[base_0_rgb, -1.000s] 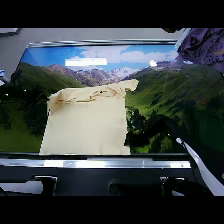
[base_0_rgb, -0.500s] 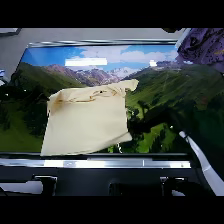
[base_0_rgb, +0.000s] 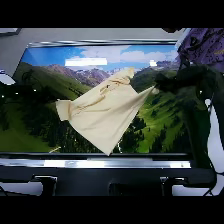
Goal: Fold the clothes and pants, and hang the long-sleeved shirts on hangers.
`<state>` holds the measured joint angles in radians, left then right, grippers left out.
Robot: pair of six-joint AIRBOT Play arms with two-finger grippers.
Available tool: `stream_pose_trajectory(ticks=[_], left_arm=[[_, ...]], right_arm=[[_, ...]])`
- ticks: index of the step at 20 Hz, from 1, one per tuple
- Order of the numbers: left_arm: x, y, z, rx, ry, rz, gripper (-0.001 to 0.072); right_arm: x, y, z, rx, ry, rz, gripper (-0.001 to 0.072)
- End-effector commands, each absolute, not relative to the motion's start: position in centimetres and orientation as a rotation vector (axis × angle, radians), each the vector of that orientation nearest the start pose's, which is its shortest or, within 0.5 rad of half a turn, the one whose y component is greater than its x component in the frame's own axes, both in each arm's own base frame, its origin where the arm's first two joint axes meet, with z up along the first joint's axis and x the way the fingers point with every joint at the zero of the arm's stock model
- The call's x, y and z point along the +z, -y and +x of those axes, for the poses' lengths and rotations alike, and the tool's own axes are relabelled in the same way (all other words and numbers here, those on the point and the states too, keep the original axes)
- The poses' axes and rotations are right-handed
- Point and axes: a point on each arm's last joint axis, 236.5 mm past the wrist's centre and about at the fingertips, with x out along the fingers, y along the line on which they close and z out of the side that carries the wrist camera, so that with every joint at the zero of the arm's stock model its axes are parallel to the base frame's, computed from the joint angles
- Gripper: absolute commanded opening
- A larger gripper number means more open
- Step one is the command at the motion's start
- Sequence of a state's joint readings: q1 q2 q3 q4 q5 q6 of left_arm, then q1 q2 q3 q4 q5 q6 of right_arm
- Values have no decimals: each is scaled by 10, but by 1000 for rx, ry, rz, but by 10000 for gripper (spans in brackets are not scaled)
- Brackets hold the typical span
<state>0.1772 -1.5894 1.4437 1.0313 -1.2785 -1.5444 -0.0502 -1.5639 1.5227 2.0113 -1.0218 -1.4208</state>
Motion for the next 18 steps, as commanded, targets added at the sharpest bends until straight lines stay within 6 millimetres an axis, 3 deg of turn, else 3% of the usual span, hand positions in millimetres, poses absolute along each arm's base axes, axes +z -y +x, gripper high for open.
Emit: stream_pose_trajectory(ticks=[1,3,5,8,12,14,15,16,18], left_arm=[[0,69,451,-214,-1332,-572,15],[1,79,453,-214,-1326,-576,15],[1,84,452,-221,-1329,-572,15],[2,84,452,-222,-1329,-571,15],[1,85,448,-226,-1344,-571,15],[1,86,445,-230,-1356,-569,15],[1,86,445,-232,-1360,-569,15],[1,86,444,-232,-1360,-569,15],[1,86,445,-232,-1360,-569,15]], right_arm=[[48,-41,545,8,-1004,659,28],[42,-43,539,23,-1040,647,108],[46,-42,516,86,-1110,563,220],[37,-56,450,275,-1351,373,325],[21,-112,395,434,-1460,497,321],[-6,-145,347,466,-1542,490,325],[-19,-162,320,481,-1576,481,350],[-31,-177,296,492,-1597,485,422],[-50,-205,252,489,-1623,519,434]])
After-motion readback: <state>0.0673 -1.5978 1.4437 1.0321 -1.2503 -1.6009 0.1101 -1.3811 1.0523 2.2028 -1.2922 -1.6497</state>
